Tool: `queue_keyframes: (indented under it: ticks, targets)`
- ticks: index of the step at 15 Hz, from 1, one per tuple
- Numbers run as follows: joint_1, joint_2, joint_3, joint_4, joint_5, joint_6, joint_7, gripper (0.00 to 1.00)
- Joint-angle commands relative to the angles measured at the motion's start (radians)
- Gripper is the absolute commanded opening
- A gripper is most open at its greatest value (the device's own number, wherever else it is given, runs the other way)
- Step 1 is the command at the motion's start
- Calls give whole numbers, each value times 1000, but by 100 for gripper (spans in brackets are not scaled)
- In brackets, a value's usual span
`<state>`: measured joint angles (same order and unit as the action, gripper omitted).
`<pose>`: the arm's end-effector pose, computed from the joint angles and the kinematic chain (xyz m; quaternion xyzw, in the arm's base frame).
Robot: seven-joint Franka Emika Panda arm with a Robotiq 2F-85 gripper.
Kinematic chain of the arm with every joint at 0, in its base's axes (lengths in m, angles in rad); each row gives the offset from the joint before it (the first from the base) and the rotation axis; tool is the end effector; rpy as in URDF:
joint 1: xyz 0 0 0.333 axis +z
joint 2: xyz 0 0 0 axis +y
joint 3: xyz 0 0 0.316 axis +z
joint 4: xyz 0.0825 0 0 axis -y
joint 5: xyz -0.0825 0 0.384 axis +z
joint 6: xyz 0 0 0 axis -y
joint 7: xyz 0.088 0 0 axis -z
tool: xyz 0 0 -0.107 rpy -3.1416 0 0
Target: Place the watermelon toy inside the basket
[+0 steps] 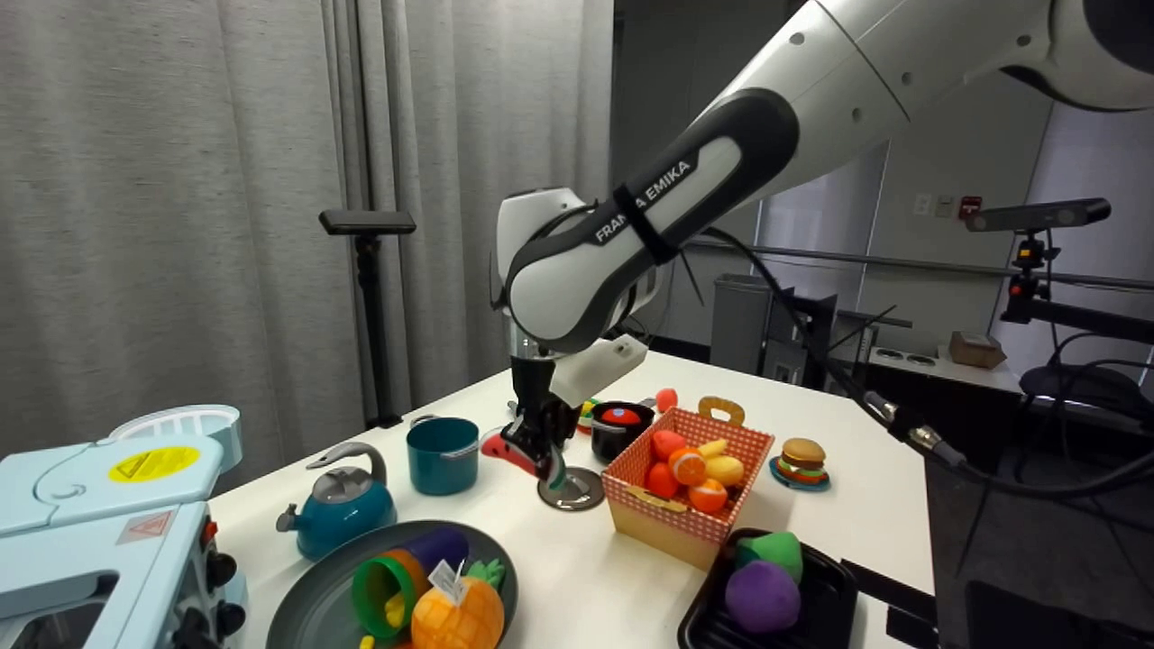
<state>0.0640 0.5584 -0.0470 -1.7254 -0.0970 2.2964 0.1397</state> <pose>0.6712 0.0124 0.2631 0.9985 -0.0257 0.0101 0.0482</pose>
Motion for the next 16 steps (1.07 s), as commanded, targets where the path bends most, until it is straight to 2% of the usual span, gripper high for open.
queue_keyframes:
  ticks: [1,6,10,13,16]
  targets:
    - [-36,-152,10,-132,51,-10,-9,5]
    - [-50,-313,3,-316,77,-51,11,5]
    - [-63,-405,-22,-458,66,-66,84,5]
    - [-113,-456,-67,-557,77,-23,105,5]
    - [-156,-449,-112,-601,35,68,114,5]
